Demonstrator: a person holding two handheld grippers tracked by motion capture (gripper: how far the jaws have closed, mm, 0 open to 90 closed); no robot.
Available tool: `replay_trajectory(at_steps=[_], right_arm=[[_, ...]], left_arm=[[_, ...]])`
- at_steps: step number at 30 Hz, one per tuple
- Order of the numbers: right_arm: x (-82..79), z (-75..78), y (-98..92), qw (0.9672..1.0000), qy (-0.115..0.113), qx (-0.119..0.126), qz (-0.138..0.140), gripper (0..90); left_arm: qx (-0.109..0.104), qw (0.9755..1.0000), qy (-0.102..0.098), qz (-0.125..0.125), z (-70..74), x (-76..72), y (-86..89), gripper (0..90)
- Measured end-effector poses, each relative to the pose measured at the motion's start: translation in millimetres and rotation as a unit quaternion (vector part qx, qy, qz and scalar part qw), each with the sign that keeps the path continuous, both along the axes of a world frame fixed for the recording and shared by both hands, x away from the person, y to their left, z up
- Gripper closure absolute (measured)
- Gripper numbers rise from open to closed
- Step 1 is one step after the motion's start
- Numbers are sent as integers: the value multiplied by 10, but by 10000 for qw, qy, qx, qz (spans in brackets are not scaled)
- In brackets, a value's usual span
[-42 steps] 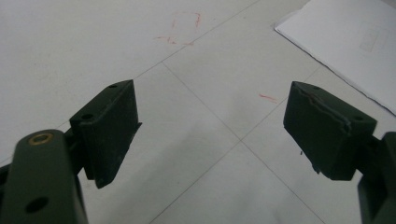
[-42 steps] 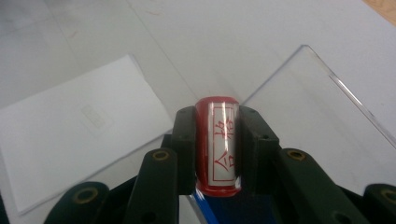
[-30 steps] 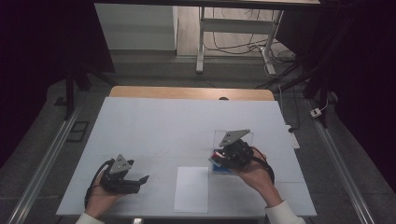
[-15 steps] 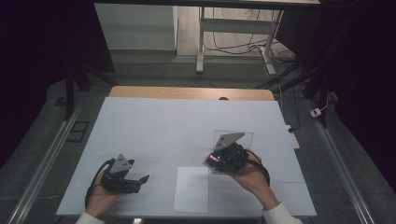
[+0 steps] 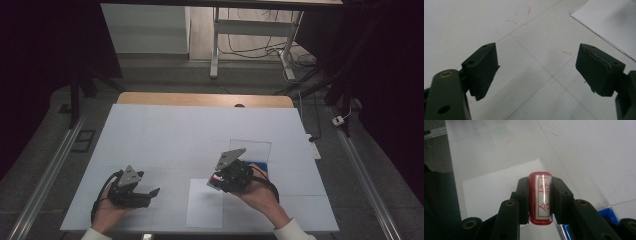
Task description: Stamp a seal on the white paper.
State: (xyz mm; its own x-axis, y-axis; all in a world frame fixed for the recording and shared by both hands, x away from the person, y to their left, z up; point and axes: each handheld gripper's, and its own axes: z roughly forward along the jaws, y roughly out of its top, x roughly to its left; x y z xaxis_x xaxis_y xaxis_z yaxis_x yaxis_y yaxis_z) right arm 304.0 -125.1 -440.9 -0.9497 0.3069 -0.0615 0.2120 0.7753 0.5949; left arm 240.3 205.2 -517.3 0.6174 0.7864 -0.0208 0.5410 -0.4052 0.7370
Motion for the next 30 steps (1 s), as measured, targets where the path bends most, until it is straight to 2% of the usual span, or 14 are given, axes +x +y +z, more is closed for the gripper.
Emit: replay_trajectory(at_steps=[16, 30], right_arm=[[-80, -170, 231, 9989, 111, -276, 369, 690], [-99, -315, 339, 9978, 198, -483, 408, 690]], left_arm=[[-35, 10000, -11, 12, 8, -9, 10, 184], [-6, 10000, 0, -6, 5, -11, 3, 184]])
